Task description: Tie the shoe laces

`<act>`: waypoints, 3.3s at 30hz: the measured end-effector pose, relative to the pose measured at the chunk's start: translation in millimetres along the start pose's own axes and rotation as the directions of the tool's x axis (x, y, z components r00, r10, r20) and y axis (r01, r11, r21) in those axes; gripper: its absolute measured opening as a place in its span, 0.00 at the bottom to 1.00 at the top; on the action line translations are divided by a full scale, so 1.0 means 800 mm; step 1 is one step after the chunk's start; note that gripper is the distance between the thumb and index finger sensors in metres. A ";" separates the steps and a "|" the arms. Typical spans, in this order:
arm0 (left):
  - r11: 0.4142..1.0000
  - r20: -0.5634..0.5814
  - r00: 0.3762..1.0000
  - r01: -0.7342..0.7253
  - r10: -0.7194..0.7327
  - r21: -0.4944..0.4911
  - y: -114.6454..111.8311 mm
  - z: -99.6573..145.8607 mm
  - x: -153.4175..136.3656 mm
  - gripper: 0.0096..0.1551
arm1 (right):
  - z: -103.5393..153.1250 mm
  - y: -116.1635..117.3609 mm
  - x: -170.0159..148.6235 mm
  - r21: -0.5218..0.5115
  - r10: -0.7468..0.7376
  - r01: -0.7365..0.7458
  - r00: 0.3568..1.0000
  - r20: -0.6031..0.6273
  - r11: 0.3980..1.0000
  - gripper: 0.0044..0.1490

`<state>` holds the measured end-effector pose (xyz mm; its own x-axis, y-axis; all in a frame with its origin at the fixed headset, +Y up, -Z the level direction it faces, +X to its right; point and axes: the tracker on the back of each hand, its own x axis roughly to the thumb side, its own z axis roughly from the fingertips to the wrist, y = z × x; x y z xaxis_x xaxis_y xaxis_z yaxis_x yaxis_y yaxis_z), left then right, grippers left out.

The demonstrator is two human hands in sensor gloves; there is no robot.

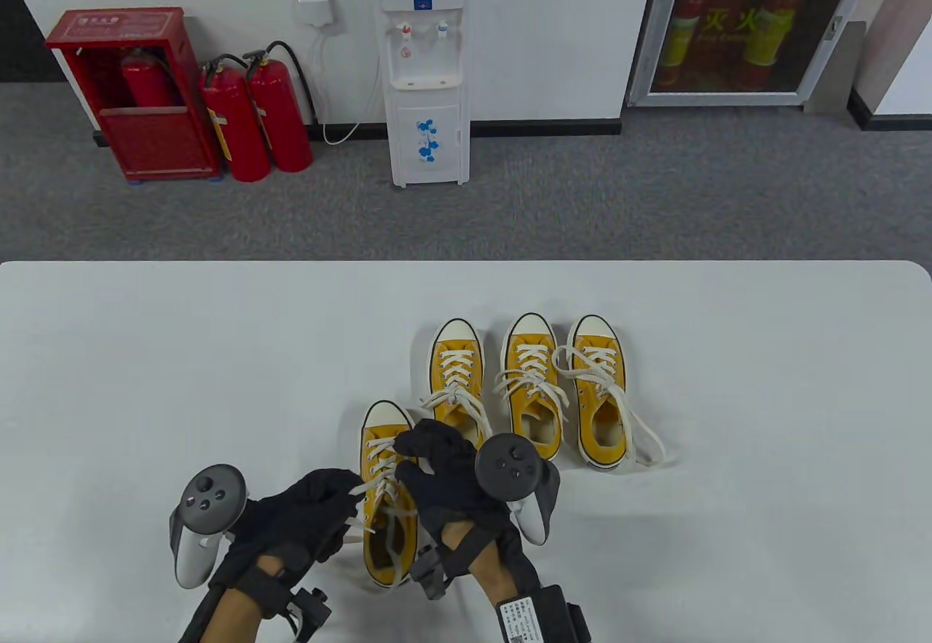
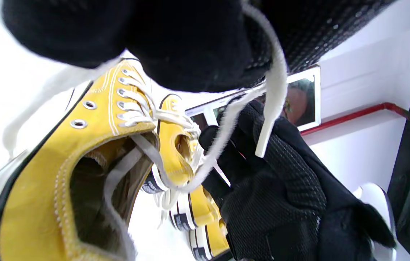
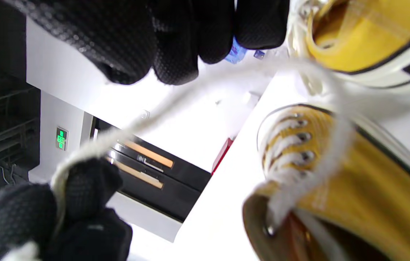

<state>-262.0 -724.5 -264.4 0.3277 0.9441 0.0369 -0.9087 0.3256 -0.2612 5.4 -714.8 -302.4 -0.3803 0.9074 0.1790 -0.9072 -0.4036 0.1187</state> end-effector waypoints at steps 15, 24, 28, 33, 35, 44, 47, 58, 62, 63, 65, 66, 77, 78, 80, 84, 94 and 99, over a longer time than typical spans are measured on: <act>0.990 -0.042 0.995 -0.090 0.095 0.104 0.010 0.004 -0.009 0.24 | 0.020 0.037 0.046 0.129 0.257 -0.297 0.932 0.257 0.946 0.41; 0.995 -0.033 0.996 -0.081 0.083 0.059 0.007 0.003 -0.008 0.25 | 0.028 0.050 0.057 0.078 0.320 -0.354 0.904 0.285 0.932 0.26; 0.996 -0.015 0.999 -0.044 0.045 0.081 0.008 0.005 -0.004 0.29 | 0.027 0.037 0.061 0.052 0.304 -0.330 0.913 0.272 0.943 0.26; 0.993 0.010 1.000 -0.022 0.021 0.113 0.012 0.007 -0.001 0.34 | 0.028 0.006 0.069 0.009 0.280 -0.292 0.926 0.253 0.957 0.26; 0.992 0.012 1.000 -0.010 0.009 0.125 0.014 0.008 0.000 0.34 | 0.029 -0.007 0.069 -0.010 0.270 -0.276 0.932 0.242 0.961 0.26; 0.933 0.035 0.956 0.277 -0.292 0.232 0.018 0.013 0.014 0.34 | 0.051 -0.088 0.039 -0.124 0.335 -0.317 0.928 0.163 0.940 0.26; 0.905 0.024 0.930 0.352 -0.368 0.240 0.021 0.013 0.016 0.34 | 0.061 -0.114 0.025 -0.160 0.354 -0.334 0.927 0.122 0.929 0.26; 0.741 -0.002 0.761 0.631 -0.648 0.229 0.029 0.015 0.025 0.32 | 0.084 -0.181 -0.045 -0.282 0.272 -0.267 0.962 -0.023 0.922 0.26; 0.704 -0.047 0.730 0.672 -0.682 0.229 0.037 0.014 0.021 0.22 | 0.086 -0.194 -0.058 -0.312 0.267 -0.274 0.961 -0.066 0.910 0.26; 0.714 -0.055 0.743 0.660 -0.667 0.234 0.041 0.014 0.019 0.20 | 0.087 -0.197 -0.062 -0.318 0.270 -0.284 0.959 -0.086 0.905 0.26; 0.733 -0.074 0.769 0.629 -0.635 0.257 0.047 0.015 0.016 0.19 | 0.086 -0.203 -0.069 -0.328 0.274 -0.298 0.954 -0.118 0.897 0.26; 0.734 -0.082 0.776 0.621 -0.625 0.274 0.049 0.016 0.015 0.19 | 0.086 -0.205 -0.072 -0.332 0.275 -0.303 0.953 -0.127 0.894 0.26; 0.670 -0.287 0.771 0.636 -0.568 0.382 0.082 0.024 -0.015 0.18 | 0.093 -0.252 -0.101 -0.432 0.278 -0.413 0.898 -0.341 0.802 0.26; 0.671 -0.296 0.773 0.635 -0.562 0.383 0.085 0.025 -0.018 0.18 | 0.093 -0.255 -0.103 -0.435 0.273 -0.414 0.896 -0.351 0.800 0.26; 0.683 -0.323 0.788 0.616 -0.525 0.392 0.095 0.028 -0.026 0.18 | 0.094 -0.262 -0.110 -0.440 0.260 -0.422 0.886 -0.383 0.793 0.26; 0.697 -0.352 0.800 0.598 -0.487 0.396 0.104 0.030 -0.037 0.18 | 0.097 -0.274 -0.124 -0.449 0.232 -0.442 0.863 -0.449 0.776 0.26; 0.687 -0.442 0.759 0.637 -0.479 0.349 0.112 0.029 -0.054 0.18 | 0.099 -0.292 -0.169 -0.407 0.180 -0.477 0.792 -0.583 0.779 0.26; 0.700 -0.468 0.743 0.645 -0.479 0.307 0.111 0.026 -0.063 0.18 | 0.098 -0.292 -0.185 -0.364 0.190 -0.499 0.756 -0.627 0.787 0.26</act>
<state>-365.1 -742.2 -269.3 0.7997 0.5207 -0.2989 -0.5039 0.8528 0.1374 287.5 -763.7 -280.3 -0.5723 0.6828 -0.4542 -0.5894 -0.7276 -0.3510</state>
